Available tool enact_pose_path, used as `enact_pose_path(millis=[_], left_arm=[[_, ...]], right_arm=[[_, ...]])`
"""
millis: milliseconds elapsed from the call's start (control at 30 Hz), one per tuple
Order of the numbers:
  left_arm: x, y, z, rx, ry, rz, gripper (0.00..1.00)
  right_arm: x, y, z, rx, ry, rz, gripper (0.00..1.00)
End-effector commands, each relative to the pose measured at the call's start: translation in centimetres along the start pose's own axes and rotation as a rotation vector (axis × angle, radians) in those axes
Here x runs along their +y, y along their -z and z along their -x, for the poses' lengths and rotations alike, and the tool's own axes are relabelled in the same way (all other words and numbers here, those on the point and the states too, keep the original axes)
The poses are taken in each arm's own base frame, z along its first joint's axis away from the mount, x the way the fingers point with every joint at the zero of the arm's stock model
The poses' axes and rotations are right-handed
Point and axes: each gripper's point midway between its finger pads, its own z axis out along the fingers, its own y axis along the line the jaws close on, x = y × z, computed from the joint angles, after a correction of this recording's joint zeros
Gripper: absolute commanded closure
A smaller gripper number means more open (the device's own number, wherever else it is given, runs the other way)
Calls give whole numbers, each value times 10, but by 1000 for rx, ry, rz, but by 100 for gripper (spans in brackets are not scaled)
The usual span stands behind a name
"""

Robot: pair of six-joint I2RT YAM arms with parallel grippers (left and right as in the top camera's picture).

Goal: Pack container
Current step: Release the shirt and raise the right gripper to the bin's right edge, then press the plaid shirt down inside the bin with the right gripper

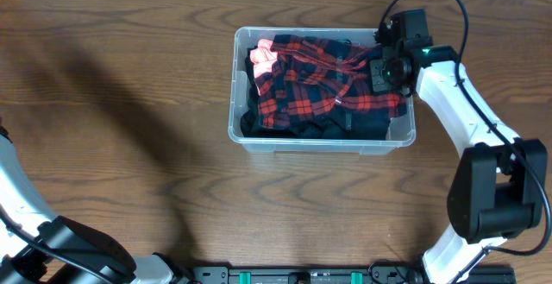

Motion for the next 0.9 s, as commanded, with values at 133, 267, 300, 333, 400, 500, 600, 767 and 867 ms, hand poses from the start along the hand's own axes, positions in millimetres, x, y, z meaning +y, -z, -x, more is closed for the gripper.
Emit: enact_pose_path(millis=[133, 267, 300, 333, 400, 500, 600, 767, 867], left_arm=[[5, 1, -2, 2, 7, 17, 2], [5, 1, -2, 2, 7, 18, 2], [5, 1, -2, 2, 7, 17, 2], [5, 1, -2, 2, 7, 17, 2], [5, 1, -2, 2, 7, 18, 2], [5, 1, -2, 2, 7, 18, 2], [5, 1, -2, 2, 7, 17, 2], [5, 1, -2, 2, 7, 17, 2], [5, 1, -2, 2, 7, 17, 2]], right_arm=[[29, -19, -8, 39, 51, 77, 99], [24, 22, 42, -112, 68, 44, 97], [23, 34, 54, -149, 77, 37, 96], [21, 49, 68, -194, 79, 27, 96], [19, 78, 93, -276, 76, 10, 94], [23, 119, 122, -388, 78, 15, 94], [34, 147, 135, -455, 90, 30, 93], [66, 150, 127, -442, 139, 70, 94], [87, 139, 114, -387, 176, 102, 95]])
